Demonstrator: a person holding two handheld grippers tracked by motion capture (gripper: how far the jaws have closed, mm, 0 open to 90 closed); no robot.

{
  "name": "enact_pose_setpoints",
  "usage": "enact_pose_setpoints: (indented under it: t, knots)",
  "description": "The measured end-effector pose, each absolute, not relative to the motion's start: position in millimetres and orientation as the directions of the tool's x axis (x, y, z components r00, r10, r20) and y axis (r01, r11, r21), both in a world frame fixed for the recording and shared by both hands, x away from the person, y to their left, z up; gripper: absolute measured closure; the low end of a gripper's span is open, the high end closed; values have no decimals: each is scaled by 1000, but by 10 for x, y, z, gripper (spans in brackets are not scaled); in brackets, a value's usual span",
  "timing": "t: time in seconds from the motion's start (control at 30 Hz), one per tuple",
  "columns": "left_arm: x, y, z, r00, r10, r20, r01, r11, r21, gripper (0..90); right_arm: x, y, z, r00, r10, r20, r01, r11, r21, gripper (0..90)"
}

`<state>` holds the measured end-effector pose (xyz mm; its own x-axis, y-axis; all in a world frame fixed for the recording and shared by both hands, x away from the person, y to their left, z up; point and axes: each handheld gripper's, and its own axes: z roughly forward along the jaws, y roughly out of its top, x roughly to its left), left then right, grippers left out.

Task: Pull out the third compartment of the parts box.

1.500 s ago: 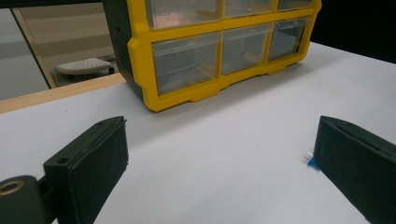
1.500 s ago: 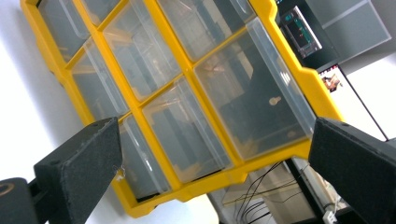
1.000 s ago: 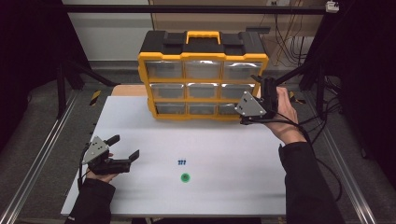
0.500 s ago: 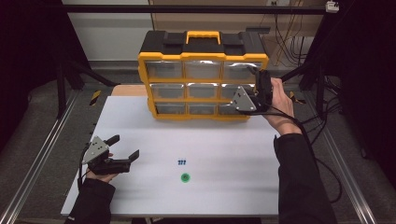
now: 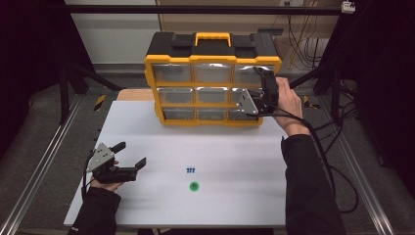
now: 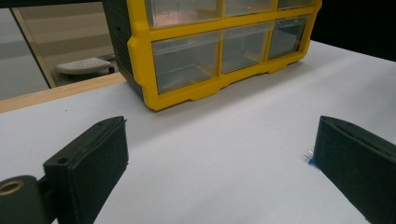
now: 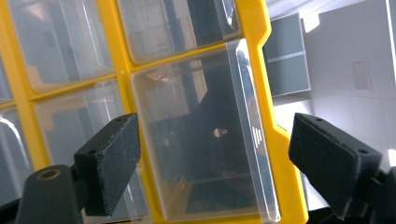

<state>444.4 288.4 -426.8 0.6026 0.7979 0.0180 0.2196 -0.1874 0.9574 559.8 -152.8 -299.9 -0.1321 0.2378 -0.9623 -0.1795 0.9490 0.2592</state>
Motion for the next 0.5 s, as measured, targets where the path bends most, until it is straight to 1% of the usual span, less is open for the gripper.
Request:
enact_pose_setpoints:
  t: [0.1,0.13,0.23,0.27,0.3,0.33,0.37,0.4,0.43,0.5]
  knots:
    - [4444,2885,-4267,602,798,17,219,-186,958,24,5613,-1527,-3003,-123,228,-966,-180,952,247,204]
    - [4444,2885,-4267,602,799,17,219,-186,958,24,5630,-1523,-2997,-115,224,-968,-184,953,242,227]
    - [4444,2882,-4267,602,798,19,219,-188,957,24,5648,-1515,-2989,-104,218,-970,-188,954,235,247]
    - [4444,2881,-4268,603,798,19,219,-188,957,24,5664,-1505,-2983,-93,210,-973,-184,957,224,275]
    - [4444,2880,-4268,603,798,20,219,-189,957,24,5664,-1505,-2983,-93,210,-973,-184,957,224,275]
    - [4443,2878,-4269,603,798,17,221,-188,957,24,5683,-1496,-2987,-82,202,-976,-185,959,214,303]
    - [4443,2878,-4270,603,798,17,222,-188,957,24,5683,-1496,-2987,-82,202,-976,-185,959,214,303]
    - [4443,2878,-4270,603,798,17,222,-189,957,24,5699,-1486,-3000,-74,189,-979,-181,963,199,333]
    - [4442,2878,-4270,603,797,17,222,-188,957,24,5699,-1486,-3000,-74,189,-979,-181,963,199,333]
    - [4442,2880,-4269,603,797,16,221,-187,957,24,5716,-1483,-3007,-63,160,-985,-181,969,169,365]
